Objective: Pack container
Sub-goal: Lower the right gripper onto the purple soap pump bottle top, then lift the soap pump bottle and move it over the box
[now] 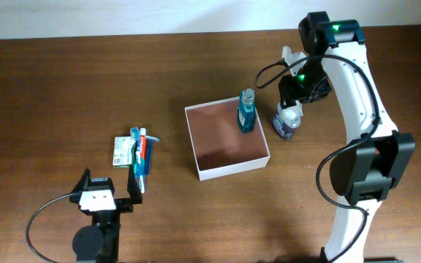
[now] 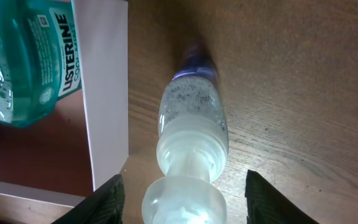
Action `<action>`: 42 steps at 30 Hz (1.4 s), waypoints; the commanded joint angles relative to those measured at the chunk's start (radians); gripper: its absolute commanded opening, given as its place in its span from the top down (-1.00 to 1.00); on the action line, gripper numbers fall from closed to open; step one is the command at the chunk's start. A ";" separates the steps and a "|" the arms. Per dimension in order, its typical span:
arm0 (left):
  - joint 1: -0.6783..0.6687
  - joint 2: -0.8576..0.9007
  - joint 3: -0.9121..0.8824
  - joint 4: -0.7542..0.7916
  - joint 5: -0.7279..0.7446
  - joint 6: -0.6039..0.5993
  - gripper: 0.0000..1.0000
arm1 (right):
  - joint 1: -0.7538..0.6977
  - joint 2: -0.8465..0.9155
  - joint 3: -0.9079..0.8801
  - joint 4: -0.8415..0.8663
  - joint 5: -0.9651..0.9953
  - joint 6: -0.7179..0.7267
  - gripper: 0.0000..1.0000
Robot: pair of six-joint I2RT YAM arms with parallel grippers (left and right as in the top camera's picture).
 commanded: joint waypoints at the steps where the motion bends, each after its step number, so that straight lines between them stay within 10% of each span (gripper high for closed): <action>1: 0.004 -0.008 -0.006 0.000 0.011 0.015 -0.99 | 0.006 0.003 -0.014 0.007 0.002 -0.003 -0.05; 14: 0.004 -0.008 -0.006 0.000 0.011 0.015 -0.99 | 0.006 0.003 -0.016 0.011 0.002 -0.002 0.43; 42: 0.004 -0.008 -0.006 0.000 0.011 0.016 -0.99 | 0.006 -0.086 0.176 -0.140 0.002 0.130 0.58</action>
